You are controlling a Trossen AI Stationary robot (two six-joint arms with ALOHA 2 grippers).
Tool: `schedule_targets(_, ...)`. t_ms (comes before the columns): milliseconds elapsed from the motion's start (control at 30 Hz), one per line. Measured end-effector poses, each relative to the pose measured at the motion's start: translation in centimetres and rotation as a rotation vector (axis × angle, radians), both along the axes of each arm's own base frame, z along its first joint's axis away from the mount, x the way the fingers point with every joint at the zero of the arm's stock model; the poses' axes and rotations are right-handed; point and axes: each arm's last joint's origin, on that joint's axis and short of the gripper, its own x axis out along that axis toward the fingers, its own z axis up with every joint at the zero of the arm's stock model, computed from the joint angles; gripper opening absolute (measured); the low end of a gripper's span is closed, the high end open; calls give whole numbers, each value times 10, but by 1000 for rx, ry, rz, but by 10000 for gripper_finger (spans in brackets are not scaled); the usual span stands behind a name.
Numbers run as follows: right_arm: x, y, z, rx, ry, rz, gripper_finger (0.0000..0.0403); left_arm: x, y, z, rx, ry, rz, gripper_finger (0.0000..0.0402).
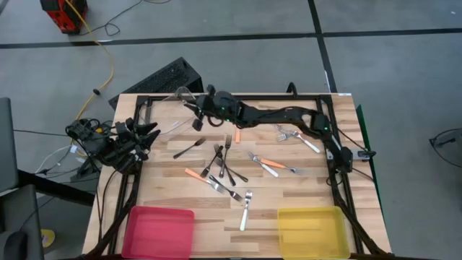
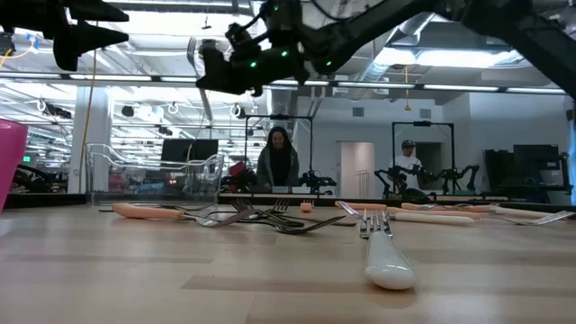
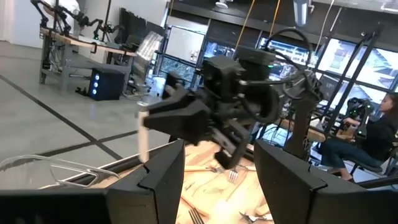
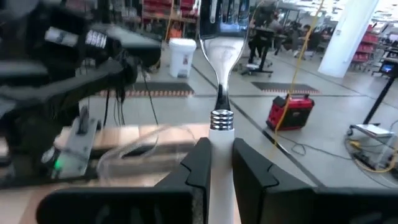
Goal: Sort silverware by color (type)
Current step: Put the white fork into the transparent bin
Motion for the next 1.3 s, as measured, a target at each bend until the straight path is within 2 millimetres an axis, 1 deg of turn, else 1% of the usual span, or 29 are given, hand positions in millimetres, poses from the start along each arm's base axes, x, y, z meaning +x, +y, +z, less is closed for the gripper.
schedule_targets(100,9,-12,-7,40,-25,19,65,0,0,0,-6,-3,-1,178)
schedule_targets(233,19,-23,-27,89,-10,29,65,0,0,-1,-11,-4,-6,178)
schedule_targets(300,22,-25,-35,117,8,26,65,0,0,-1,-11,-5,-10,178)
schedule_targets(400,23,-29,-41,153,8,17,65,0,0,-1,-11,-5,-10,178)
schedule_targets(667,21,-38,-44,171,19,-3,65,0,0,-1,-11,-5,-10,178)
schedule_targets(800,17,-46,-45,194,20,-44,66,0,0,-1,-11,-4,-10,178)
schedule_targets(933,13,-55,-51,241,61,-72,83,0,0,-1,-11,-4,-9,178)
schedule_targets(1033,10,-61,-54,253,94,-88,87,0,0,-1,-11,-4,-9,178)
schedule_targets(1300,9,-63,-55,256,99,-92,90,0,0,-1,-12,-4,-6,179)
